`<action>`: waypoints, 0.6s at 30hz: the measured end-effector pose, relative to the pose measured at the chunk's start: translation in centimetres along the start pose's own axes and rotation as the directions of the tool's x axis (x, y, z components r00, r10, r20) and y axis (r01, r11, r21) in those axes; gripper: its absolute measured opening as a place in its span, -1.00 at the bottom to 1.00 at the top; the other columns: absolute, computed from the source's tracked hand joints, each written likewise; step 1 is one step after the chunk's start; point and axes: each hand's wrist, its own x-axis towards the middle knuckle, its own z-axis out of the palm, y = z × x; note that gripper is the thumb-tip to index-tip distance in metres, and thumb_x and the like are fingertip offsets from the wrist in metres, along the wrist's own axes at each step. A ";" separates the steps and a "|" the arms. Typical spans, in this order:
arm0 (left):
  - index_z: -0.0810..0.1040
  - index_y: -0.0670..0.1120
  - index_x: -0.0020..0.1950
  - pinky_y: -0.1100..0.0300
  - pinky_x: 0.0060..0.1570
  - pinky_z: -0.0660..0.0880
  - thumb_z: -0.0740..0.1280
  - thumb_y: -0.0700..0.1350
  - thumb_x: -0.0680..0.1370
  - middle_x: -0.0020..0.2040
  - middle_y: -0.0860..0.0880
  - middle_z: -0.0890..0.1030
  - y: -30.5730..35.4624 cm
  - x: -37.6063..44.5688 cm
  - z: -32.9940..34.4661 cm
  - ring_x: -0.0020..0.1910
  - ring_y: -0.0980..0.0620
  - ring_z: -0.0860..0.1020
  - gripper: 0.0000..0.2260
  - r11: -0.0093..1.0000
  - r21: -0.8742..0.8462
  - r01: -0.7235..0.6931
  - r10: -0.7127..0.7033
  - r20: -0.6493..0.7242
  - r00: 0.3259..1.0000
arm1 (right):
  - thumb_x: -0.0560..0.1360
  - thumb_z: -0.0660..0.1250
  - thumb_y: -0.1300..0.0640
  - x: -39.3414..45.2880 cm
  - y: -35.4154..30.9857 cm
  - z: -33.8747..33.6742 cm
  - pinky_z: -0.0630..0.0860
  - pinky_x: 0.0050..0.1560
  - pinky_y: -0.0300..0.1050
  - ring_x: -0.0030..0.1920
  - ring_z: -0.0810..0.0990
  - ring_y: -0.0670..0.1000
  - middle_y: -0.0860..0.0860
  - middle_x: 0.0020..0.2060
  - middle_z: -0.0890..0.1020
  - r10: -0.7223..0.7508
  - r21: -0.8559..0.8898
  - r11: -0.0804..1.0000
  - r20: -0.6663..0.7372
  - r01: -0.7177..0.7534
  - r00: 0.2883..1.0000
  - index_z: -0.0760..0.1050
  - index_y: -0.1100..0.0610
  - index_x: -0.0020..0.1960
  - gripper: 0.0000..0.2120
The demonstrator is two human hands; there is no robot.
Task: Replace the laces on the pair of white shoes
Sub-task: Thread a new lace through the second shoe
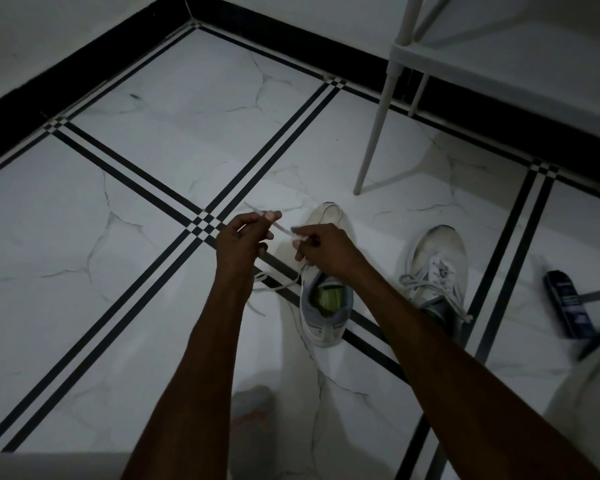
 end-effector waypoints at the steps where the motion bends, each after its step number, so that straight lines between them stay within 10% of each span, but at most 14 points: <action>1: 0.58 -0.33 0.15 0.29 -0.35 0.42 0.52 -0.10 0.51 -0.04 -0.04 0.74 0.0 0.1 0.2 -0.25 0.11 0.57 -0.64 1.000 0.021 -0.005 0.005 0.016 1.000 | 0.54 0.39 0.15 -0.3 0.3 -0.8 0.62 -0.05 -0.19 -0.16 0.68 -0.06 0.05 -0.11 0.73 0.035 0.041 0.999 -0.036 -0.034 0.999 0.45 0.04 0.43 -0.54; 5: 0.68 -0.21 0.00 0.27 -0.36 0.43 0.51 -0.11 0.51 -0.15 -0.09 0.74 -0.1 0.1 1.7 -0.29 0.03 0.61 -0.82 0.962 0.251 -0.107 0.072 0.142 0.987 | 0.42 0.49 0.11 -1.5 1.7 -5.7 0.55 -0.04 -0.20 -0.04 0.64 0.00 0.06 0.00 0.69 0.171 -0.059 0.980 -0.232 -0.189 0.958 0.59 0.05 0.23 -0.63; 10: 0.72 -0.18 -0.03 0.21 -0.22 0.59 0.50 -0.15 0.54 -0.22 -0.08 0.73 -2.5 0.2 3.5 -0.26 0.04 0.69 -0.89 0.884 0.408 -0.227 0.137 0.238 0.962 | 0.31 0.57 -0.03 -2.5 2.1 -6.3 0.50 -0.36 -0.19 -0.21 0.58 -0.04 0.04 -0.04 0.64 0.364 -0.168 0.917 -0.023 -0.363 0.931 0.57 0.05 0.08 -0.60; 14: 0.74 -0.08 -0.05 0.30 -0.20 0.59 0.49 -0.17 0.50 -0.22 0.04 0.71 -4.3 -0.1 4.1 -0.25 0.18 0.67 -0.94 0.779 0.543 -0.312 0.182 0.280 0.943 | 0.33 0.57 0.03 -2.9 2.1 -3.9 0.58 -0.04 -0.11 0.00 0.61 0.04 0.04 0.01 0.61 0.215 -0.352 0.910 -0.053 -0.220 0.975 0.53 0.14 0.12 -0.57; 18: 0.74 -0.10 -0.07 0.51 -0.29 0.40 0.51 -0.15 0.47 -0.21 0.04 0.70 -4.6 -0.3 4.0 -0.35 0.33 0.58 -0.94 0.698 0.626 -0.347 0.174 0.322 0.931 | 0.40 0.49 0.06 -3.5 2.1 -2.3 0.54 -0.18 -0.09 -0.17 0.61 0.05 0.08 -0.20 0.64 0.010 -0.470 0.875 -0.223 -0.116 0.975 0.61 0.26 -0.10 -0.75</action>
